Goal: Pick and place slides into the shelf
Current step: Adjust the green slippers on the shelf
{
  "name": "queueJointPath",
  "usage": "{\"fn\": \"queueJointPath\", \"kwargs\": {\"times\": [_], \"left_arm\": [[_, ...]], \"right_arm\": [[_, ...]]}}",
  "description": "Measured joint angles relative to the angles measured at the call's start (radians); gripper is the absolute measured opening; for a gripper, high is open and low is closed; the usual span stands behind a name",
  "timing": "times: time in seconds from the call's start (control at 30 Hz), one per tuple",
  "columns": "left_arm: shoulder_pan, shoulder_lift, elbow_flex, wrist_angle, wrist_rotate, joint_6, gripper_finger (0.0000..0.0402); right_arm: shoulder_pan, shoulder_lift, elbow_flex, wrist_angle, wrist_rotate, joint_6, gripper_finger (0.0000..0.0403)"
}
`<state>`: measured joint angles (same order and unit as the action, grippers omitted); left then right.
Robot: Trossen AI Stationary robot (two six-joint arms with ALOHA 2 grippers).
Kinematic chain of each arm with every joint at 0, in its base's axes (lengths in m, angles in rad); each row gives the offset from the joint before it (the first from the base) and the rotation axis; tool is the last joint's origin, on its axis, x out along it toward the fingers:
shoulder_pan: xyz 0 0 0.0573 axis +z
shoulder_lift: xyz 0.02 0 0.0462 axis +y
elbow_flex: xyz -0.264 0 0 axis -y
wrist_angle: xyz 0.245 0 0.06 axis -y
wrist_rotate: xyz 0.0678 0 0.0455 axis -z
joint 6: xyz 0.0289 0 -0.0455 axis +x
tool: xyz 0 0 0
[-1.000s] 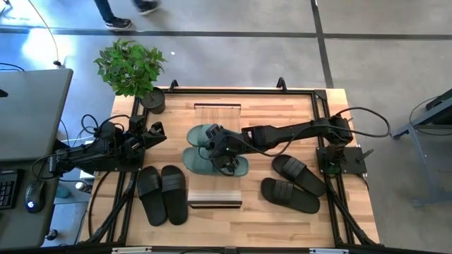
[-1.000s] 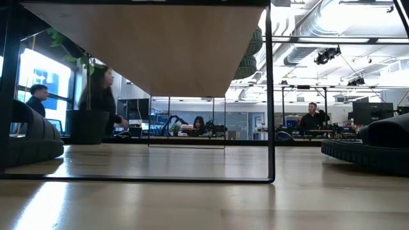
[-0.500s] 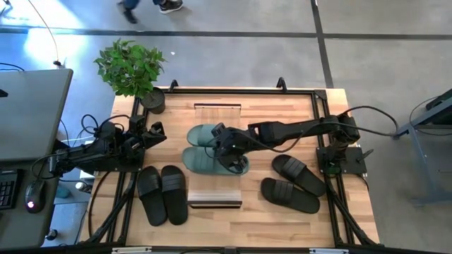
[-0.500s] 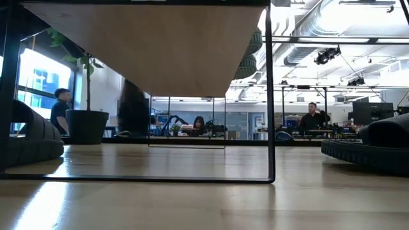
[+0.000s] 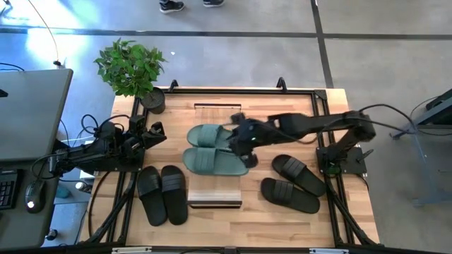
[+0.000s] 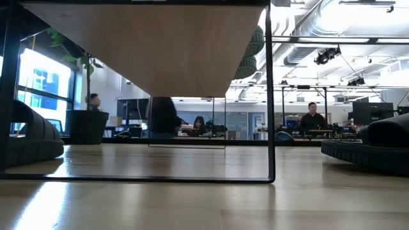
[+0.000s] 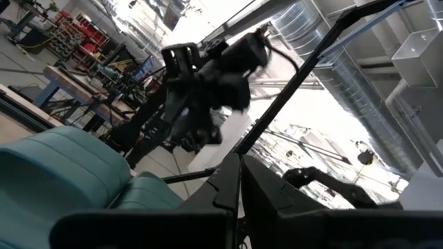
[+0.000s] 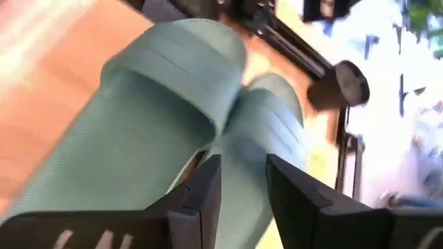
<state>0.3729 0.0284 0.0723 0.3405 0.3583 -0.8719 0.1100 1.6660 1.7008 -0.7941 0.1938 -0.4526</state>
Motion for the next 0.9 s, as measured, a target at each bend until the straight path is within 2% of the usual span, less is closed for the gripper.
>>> {"fn": "queueJointPath", "kwargs": {"times": [0.17, 0.37, 0.47, 0.53, 0.63, 0.73, 0.83, 0.9], "left_arm": [[0.0, 0.0, 0.0, 0.008, 0.022, 0.0, 0.0005], [0.0, 0.0, 0.0, -0.008, 0.001, 0.035, 0.0005], [0.0, 0.013, 0.0, -0.068, -0.034, 0.083, 0.0005], [0.0, 0.035, 0.0, -0.105, -0.052, 0.11, 0.0005], [0.0, 0.079, 0.0, -0.129, -0.062, 0.138, 0.0005], [0.0, 0.12, 0.021, -0.145, -0.06, 0.179, 0.0005], [0.0, 0.155, 0.068, -0.194, -0.059, 0.256, 0.0005], [0.0, 0.175, 0.105, -0.26, -0.076, 0.314, 0.0005]], "right_arm": [[-0.053, -0.109, 0.0, -0.227, -0.096, 0.391, 0.0091], [-0.042, -0.175, 0.0, -0.353, -0.069, 0.662, 0.0017], [-0.027, -0.18, -0.061, -0.383, -0.029, 0.751, 0.0008], [-0.021, -0.21, -0.161, -0.32, -0.014, 0.797, 0.0009], [-0.025, -0.305, -0.358, -0.108, -0.042, 0.877, 0.0002], [-0.033, -0.431, -0.531, 0.081, -0.026, 0.991, 0.0001], [-0.018, -0.544, -0.65, 0.137, 0.069, 1.104, 0.0], [-0.006, -0.581, -0.714, 0.155, 0.094, 1.18, 0.0]]}}
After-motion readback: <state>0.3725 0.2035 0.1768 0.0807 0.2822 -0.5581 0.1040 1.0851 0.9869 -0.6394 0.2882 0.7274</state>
